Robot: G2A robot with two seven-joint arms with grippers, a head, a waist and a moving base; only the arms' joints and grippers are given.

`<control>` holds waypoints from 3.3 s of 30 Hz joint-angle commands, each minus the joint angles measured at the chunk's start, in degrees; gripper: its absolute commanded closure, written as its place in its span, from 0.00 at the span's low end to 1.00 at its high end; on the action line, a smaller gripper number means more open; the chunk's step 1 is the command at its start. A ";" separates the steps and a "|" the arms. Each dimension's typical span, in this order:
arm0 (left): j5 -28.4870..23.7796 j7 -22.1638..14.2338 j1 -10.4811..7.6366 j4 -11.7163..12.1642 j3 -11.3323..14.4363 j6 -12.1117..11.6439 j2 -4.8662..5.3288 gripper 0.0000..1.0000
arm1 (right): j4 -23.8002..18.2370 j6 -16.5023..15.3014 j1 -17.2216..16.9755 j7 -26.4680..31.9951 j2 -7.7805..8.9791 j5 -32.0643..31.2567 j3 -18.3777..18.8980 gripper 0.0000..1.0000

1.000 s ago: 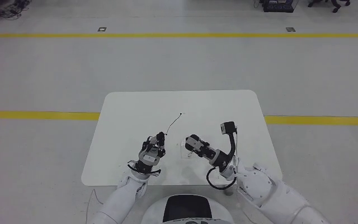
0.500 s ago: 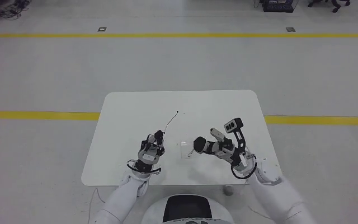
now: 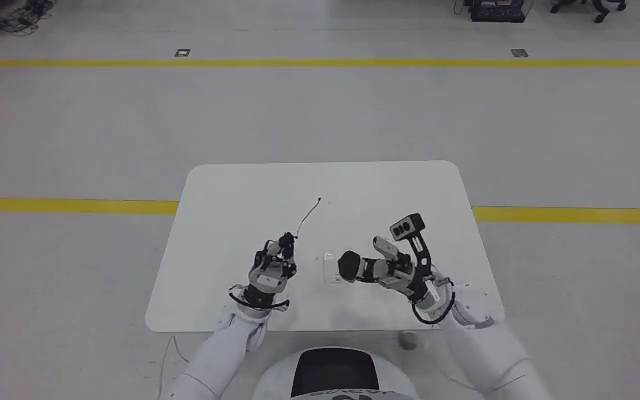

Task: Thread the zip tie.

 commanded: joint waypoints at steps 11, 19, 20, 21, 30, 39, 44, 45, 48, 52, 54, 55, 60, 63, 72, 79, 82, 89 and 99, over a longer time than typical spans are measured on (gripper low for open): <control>1.15 -4.02 -0.30 3.74 -1.02 -0.25 -4.30 1.00 | 16.63 0.00 6.88 12.76 -4.70 13.87 -5.35 0.00; 2.18 -6.56 -0.26 4.41 -2.60 -0.25 -5.93 1.00 | 18.45 0.00 7.61 15.62 -5.54 16.36 -5.94 0.00; 2.18 -6.56 -0.26 4.41 -2.60 -0.25 -5.93 1.00 | 18.45 0.00 7.61 15.62 -5.54 16.36 -5.94 0.00; 2.18 -6.56 -0.26 4.41 -2.60 -0.25 -5.93 1.00 | 18.45 0.00 7.61 15.62 -5.54 16.36 -5.94 0.00; 5.24 -2.08 0.74 3.31 -2.16 -0.25 -6.66 1.00 | 22.04 0.44 9.95 18.80 -7.23 23.84 -8.82 0.00; 9.98 -0.90 1.94 3.31 -4.57 -0.25 -8.96 1.00 | 29.60 0.00 12.54 20.99 -9.65 30.94 -11.90 0.57; 11.55 -0.95 2.15 4.07 -5.06 -0.25 -10.01 1.00 | 31.82 0.00 13.77 20.99 -10.53 31.49 -13.34 0.60; 11.76 -0.97 2.17 4.16 -5.14 -0.25 -10.17 1.00 | 32.05 0.00 13.92 20.99 -10.66 31.55 -13.54 0.60; 12.28 -1.05 2.25 4.38 -5.52 -0.25 -10.63 1.00 | 32.96 0.00 14.37 20.99 -11.02 31.46 -14.27 0.64; 12.67 -1.25 2.34 4.61 -5.95 -0.25 -11.14 1.00 | 34.09 0.00 14.84 20.99 -11.35 31.20 -15.01 0.65; 12.94 -1.34 2.37 4.80 -6.06 -0.25 -11.38 1.00 | 34.41 0.00 14.96 20.99 -11.47 31.16 -15.18 0.67; 13.03 -1.38 2.39 4.89 -6.08 -0.25 -11.48 1.00 | 34.50 0.00 14.99 20.99 -11.52 31.10 -15.24 0.68; 13.42 -1.60 2.33 5.40 -6.10 -0.25 -11.94 1.00 | 34.38 0.00 14.96 20.99 -11.72 30.75 -15.19 0.75; 13.48 -1.79 2.30 5.62 -6.21 -0.25 -12.15 1.00 | 34.12 0.00 14.84 20.99 -11.81 30.45 -15.10 0.79; 13.84 -1.95 2.35 5.99 -6.54 -0.25 -12.62 1.00 | 34.25 0.00 14.78 20.99 -12.03 29.96 -14.98 0.84; 14.03 -2.02 2.26 6.20 -6.61 -0.25 -12.85 1.00 | 34.25 0.00 14.73 20.99 -12.12 29.66 -14.86 0.84; 14.10 -1.99 2.23 6.29 -6.65 -0.25 -12.92 1.00 | 34.22 0.00 14.72 20.99 -12.14 29.55 -14.81 0.85; 14.17 -1.99 2.15 6.51 -6.70 -0.25 -13.08 1.00 | 34.06 0.00 14.63 20.99 -12.16 29.26 -14.66 0.91; 14.29 -2.02 2.01 6.82 -6.76 -0.25 -13.22 1.00 | 34.24 0.00 14.62 20.99 -12.21 29.13 -14.56 0.88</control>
